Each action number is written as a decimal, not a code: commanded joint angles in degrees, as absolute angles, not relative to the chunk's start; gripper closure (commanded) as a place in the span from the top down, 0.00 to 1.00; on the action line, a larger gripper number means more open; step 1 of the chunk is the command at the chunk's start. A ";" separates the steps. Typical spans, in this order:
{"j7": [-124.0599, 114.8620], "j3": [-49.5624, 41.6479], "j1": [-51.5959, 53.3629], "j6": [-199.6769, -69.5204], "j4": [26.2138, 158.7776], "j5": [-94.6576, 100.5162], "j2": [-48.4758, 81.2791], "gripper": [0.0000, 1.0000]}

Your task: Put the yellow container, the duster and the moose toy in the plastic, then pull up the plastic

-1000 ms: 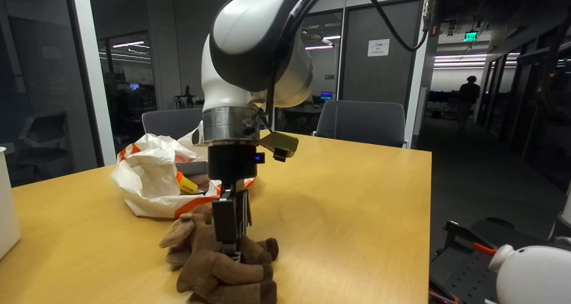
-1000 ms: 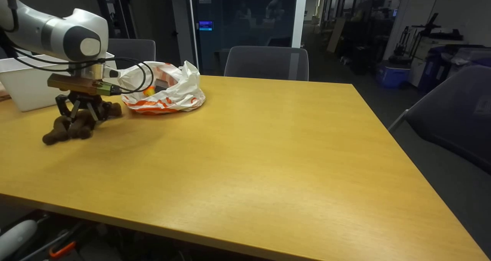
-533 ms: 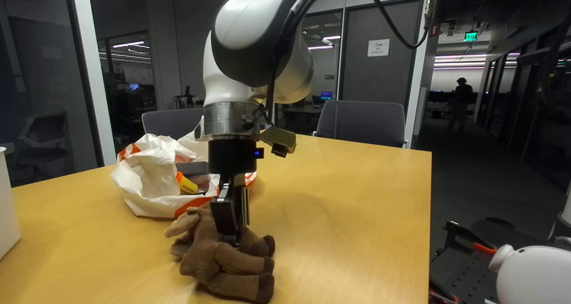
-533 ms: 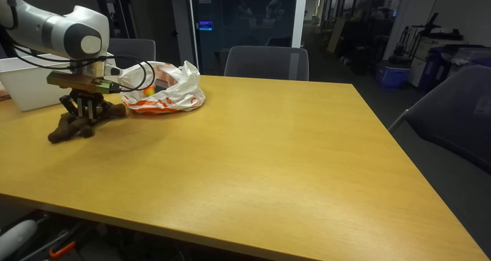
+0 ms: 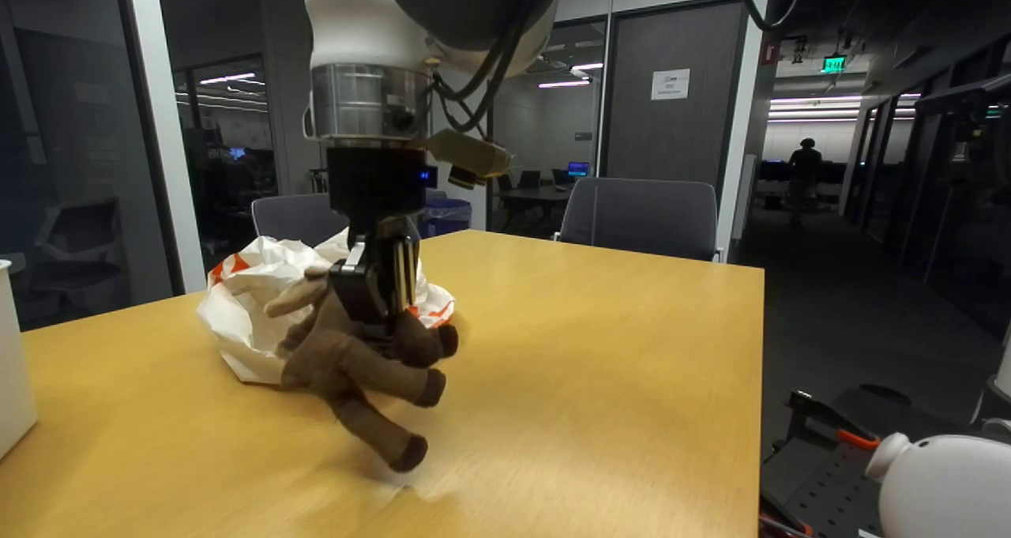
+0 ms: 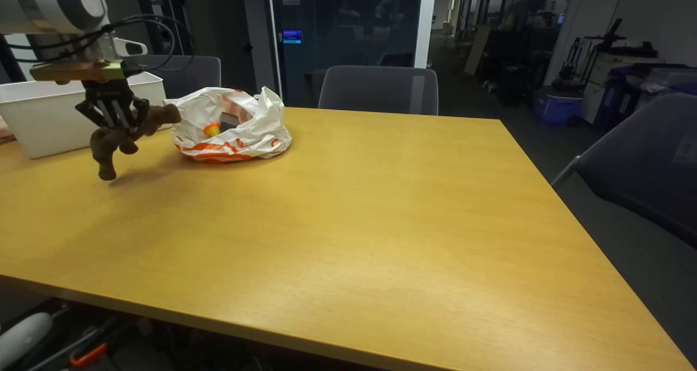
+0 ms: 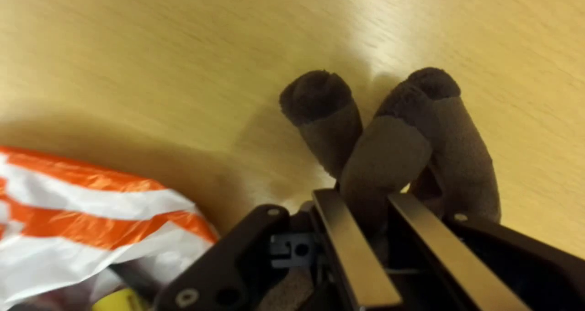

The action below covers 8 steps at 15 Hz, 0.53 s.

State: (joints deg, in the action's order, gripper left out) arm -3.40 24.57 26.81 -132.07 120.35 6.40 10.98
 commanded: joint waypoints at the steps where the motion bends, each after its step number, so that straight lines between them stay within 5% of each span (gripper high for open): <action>1: -9.15 21.54 27.93 -127.58 117.25 18.83 8.22 0.11; 8: -19.49 15.61 26.22 -128.67 108.91 46.17 11.67 0.11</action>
State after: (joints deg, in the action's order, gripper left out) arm -14.34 17.47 26.58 -128.48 113.53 37.10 9.37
